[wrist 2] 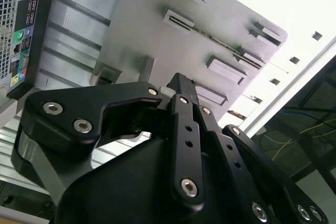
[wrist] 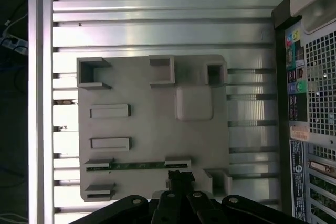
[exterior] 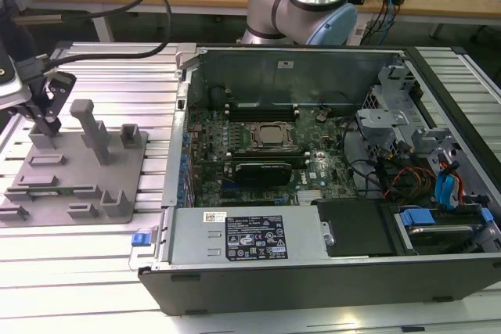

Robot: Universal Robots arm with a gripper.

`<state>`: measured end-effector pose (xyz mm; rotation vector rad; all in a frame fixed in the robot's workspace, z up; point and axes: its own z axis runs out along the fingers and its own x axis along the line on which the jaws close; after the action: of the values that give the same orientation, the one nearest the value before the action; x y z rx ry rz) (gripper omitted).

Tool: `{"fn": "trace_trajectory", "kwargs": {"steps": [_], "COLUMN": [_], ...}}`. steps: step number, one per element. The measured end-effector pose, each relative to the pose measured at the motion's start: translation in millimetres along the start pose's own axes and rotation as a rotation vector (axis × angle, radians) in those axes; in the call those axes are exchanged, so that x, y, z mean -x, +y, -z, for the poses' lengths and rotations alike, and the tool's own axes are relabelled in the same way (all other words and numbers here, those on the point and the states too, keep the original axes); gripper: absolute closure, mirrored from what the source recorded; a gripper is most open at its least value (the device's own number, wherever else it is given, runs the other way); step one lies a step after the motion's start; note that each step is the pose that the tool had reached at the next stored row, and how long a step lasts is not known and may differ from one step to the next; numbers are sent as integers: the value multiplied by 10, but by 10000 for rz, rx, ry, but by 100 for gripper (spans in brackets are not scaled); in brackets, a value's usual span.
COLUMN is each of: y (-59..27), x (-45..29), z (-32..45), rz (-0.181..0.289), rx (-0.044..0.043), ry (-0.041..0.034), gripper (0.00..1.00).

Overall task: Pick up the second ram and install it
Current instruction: 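Reach for the second ram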

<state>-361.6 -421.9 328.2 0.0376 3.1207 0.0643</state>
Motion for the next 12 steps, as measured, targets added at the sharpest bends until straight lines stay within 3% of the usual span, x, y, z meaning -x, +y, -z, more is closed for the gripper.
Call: {"fn": "trace_trajectory", "kwargs": {"steps": [12], "y": [-63], "x": [-95], "z": [-101], "rz": [59], "rx": [1], "ry": [25], "gripper": [92]}}
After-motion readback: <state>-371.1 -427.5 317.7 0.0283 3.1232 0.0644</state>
